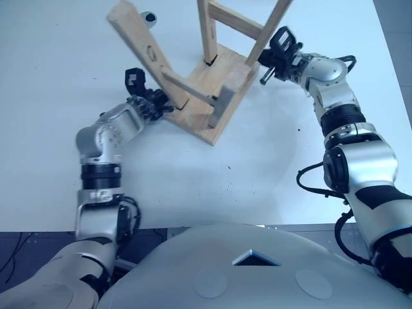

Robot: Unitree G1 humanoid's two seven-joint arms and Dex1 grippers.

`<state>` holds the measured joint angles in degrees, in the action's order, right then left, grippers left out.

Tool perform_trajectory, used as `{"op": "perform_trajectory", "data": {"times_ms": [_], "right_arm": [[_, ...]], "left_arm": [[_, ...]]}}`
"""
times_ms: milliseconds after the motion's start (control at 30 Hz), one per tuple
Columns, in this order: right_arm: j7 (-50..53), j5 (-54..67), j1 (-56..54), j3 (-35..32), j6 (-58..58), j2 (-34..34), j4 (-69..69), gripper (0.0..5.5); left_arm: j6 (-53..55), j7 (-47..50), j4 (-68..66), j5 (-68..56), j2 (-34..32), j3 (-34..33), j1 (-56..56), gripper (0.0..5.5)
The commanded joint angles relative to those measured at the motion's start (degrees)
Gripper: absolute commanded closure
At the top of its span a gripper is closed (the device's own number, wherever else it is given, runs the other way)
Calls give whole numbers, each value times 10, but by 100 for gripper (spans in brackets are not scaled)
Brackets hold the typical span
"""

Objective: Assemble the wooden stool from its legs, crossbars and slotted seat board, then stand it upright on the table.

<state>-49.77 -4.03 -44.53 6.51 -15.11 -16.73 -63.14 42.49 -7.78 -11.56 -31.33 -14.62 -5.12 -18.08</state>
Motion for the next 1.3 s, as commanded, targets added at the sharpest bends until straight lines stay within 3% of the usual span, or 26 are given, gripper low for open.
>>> {"op": "perform_trajectory", "data": {"times_ms": [33,233,400,533,633,833,967,1300], "right_arm": [[-121,10,41,34,15,-4,79,550],[-232,37,131,77,118,-54,313,550],[-173,24,154,65,175,-69,391,550],[-176,64,180,35,241,-104,457,550],[-187,99,208,2,299,-152,522,495],[-242,142,320,12,374,-238,649,386],[-211,163,319,18,409,-206,671,321],[-171,186,280,67,428,-134,626,321]], "left_arm": [[-65,38,-110,48,49,-9,-92,490],[-164,-6,-254,119,46,1,-180,490],[-202,-61,-272,143,4,-7,-166,490],[-203,-121,-211,134,-59,-35,-105,490],[-178,-219,-132,98,-125,-63,-43,442],[-80,-459,111,25,-264,-20,139,345],[-55,-492,177,5,-274,-3,161,279],[-109,-497,106,40,-228,44,110,275]]}}
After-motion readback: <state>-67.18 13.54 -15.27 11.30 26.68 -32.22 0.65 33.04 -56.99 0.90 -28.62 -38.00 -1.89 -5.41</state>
